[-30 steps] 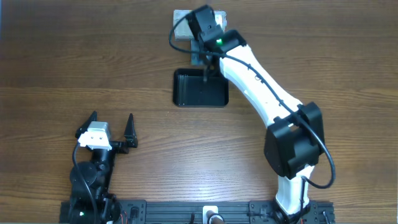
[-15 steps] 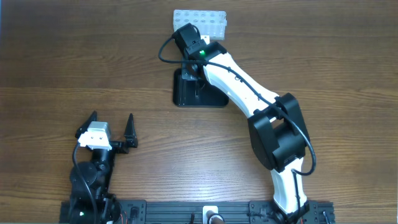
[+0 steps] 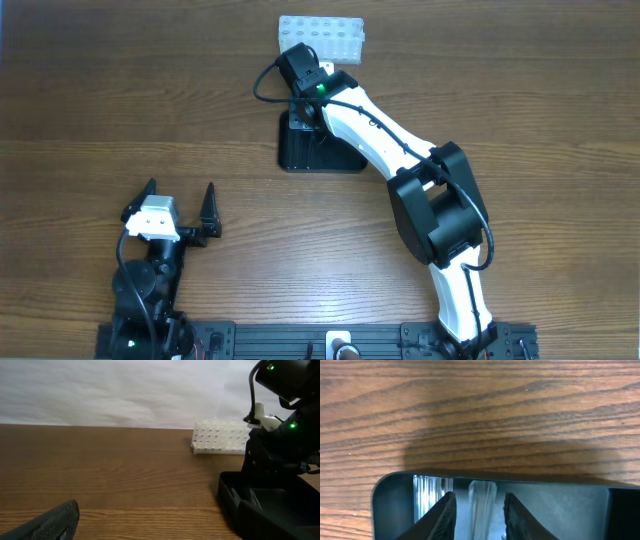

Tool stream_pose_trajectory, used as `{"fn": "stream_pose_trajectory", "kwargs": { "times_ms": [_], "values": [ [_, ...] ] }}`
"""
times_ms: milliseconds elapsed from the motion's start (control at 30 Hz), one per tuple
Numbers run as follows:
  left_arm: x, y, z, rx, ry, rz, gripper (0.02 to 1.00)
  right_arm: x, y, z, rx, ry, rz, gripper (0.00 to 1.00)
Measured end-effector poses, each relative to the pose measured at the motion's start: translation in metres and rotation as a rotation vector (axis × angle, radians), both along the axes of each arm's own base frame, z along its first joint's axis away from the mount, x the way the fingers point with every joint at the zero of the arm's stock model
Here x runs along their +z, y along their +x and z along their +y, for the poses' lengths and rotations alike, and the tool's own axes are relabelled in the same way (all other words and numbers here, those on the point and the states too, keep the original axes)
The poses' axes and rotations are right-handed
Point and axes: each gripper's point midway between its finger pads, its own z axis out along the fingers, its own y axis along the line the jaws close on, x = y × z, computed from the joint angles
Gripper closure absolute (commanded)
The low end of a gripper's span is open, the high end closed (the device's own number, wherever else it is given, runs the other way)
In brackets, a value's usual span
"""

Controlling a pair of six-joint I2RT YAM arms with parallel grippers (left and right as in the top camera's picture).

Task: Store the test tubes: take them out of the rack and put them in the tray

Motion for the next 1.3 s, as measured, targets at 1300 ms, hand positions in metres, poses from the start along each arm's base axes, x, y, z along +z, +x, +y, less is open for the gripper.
{"fn": "stream_pose_trajectory", "kwargs": {
  "times_ms": [1300],
  "values": [
    [0.000,0.000,0.000,0.000,0.000,0.000,0.018,0.111,0.152,-0.084,-0.072,-0.024,-0.627,0.281]
  ]
}}
